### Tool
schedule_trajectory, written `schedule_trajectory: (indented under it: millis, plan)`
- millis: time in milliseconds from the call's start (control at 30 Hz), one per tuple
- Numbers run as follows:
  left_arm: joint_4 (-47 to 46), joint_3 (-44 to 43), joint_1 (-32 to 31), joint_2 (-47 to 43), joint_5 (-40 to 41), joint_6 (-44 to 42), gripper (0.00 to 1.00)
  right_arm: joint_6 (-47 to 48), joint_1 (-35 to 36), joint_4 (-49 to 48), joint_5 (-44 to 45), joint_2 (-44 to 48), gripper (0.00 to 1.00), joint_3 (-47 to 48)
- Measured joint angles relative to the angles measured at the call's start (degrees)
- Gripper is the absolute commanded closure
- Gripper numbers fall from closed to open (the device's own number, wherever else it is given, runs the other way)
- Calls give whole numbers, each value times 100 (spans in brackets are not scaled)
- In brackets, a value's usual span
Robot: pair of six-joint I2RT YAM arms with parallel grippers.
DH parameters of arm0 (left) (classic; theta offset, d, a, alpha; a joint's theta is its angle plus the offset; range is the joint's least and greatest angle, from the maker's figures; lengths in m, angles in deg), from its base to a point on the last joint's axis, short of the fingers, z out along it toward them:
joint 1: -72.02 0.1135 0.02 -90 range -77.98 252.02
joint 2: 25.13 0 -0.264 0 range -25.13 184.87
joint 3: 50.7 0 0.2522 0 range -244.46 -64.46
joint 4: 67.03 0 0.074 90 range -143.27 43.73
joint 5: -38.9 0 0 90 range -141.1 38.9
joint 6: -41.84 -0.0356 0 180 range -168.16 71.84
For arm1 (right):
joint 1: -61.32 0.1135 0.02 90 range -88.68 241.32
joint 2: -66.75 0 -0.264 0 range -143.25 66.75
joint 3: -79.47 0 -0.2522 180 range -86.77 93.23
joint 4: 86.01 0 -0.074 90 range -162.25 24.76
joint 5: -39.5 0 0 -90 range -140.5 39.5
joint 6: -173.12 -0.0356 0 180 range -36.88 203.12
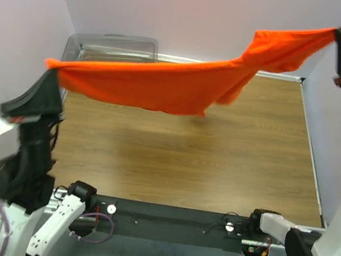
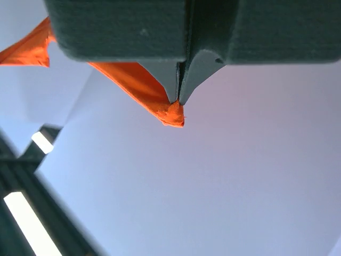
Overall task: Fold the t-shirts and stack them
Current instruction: Flatten the tshirt out
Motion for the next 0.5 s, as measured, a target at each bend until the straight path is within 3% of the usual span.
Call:
schedule_trajectory:
  millis: [200,500]
  plan:
    - [-90,-704,0,-632,-42,-4,100,-442,-11,452,-170,365,99,2057]
    - [203,-1523,0,-461,-262,-111,100,-455,-216,774,111,640,99,2524]
